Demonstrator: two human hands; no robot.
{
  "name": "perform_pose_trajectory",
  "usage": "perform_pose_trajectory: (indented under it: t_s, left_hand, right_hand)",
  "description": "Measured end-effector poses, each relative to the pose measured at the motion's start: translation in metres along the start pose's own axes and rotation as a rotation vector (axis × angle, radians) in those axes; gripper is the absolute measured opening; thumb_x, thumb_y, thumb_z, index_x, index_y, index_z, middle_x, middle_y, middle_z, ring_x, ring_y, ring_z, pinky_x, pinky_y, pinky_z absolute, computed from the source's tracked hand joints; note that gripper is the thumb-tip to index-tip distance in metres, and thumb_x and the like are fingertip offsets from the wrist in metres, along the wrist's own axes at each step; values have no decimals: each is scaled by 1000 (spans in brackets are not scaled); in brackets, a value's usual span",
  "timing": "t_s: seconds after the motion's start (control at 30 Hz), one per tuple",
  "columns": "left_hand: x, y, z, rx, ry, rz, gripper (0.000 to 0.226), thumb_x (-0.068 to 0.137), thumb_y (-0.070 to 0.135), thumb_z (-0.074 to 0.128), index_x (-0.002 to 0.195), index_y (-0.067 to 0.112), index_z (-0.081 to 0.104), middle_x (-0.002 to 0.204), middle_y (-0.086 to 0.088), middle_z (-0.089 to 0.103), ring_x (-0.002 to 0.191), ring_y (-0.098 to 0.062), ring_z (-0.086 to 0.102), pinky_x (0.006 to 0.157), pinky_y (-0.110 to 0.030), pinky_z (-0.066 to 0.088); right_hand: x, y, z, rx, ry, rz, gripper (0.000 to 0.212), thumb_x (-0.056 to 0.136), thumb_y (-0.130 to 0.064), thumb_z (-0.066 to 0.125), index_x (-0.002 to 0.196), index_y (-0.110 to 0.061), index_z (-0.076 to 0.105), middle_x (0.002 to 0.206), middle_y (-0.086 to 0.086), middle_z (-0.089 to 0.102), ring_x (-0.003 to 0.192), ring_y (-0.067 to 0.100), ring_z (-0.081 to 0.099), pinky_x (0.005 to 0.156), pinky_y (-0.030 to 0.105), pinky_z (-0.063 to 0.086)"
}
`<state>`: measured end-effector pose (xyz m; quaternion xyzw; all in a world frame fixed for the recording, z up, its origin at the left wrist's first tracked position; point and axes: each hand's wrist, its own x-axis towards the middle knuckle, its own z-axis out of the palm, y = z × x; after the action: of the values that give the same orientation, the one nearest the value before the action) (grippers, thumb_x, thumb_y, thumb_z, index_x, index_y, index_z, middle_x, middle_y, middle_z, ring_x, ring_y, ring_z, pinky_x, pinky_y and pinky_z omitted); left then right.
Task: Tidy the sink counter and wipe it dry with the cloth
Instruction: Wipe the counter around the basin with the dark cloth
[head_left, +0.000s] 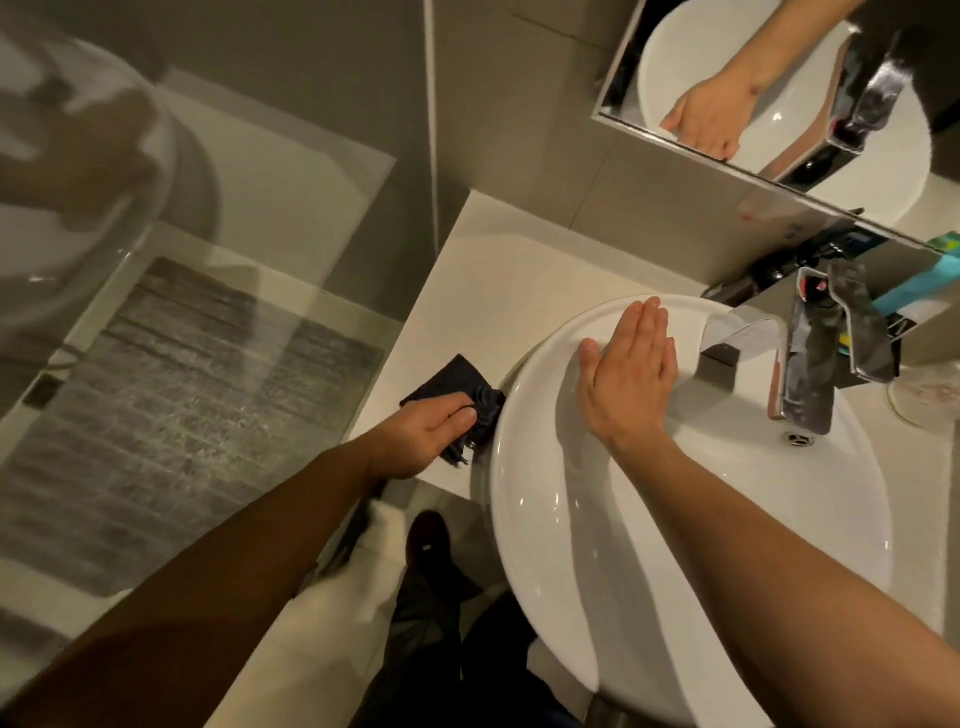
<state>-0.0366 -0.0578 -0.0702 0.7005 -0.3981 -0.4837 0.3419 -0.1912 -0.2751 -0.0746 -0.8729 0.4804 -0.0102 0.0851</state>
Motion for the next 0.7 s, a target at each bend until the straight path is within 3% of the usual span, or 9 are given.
perform_pose_trajectory:
  t_s: [0.17,0.33,0.4,0.47,0.57,0.7]
  left_hand:
    - [-50,-7,29,-120,58,2,29,108,22,44,90,2,56,79,-19,53,68,-23,48,70,-43,43]
    - [-83,-4,59,-301,128,-122,33,108,23,45,80,5,48,73,-8,45,68,-17,43,65,-28,38]
    - [-93,-2,65,-471,204,-256,30,108,26,45,87,7,56,84,-8,55,76,-15,52,66,-22,42]
    - [-101,2,66,-684,304,-391,34,108,30,43,108,6,67,95,-4,72,82,-9,67,67,-19,50]
    - [-102,13,54,-953,412,-422,33,107,35,41,125,21,67,113,-6,77,106,-20,73,81,-33,56]
    - [-75,43,19,-1055,516,-268,34,105,35,43,119,16,67,113,-9,77,106,-20,73,97,-42,50]
  right_hand:
    - [-2,-1,1,6,28,-23,74,103,-47,16,159,1,9,169,19,7,158,31,5,126,46,5]
    - [-5,0,1,6,23,-32,75,102,-48,14,159,1,9,169,19,6,158,31,4,127,47,6]
    - [-6,0,0,3,19,-34,75,103,-48,14,159,1,9,169,19,6,158,31,4,127,47,5]
    - [-7,0,-1,0,4,-35,75,103,-48,14,159,1,8,169,19,6,158,31,4,127,47,6]
    - [-8,-1,-2,5,-18,-45,73,105,-46,16,159,1,7,170,19,5,158,30,3,127,47,5]
    - [-8,-3,-5,-4,-13,-27,70,106,-42,26,159,1,11,169,18,9,157,30,7,127,47,9]
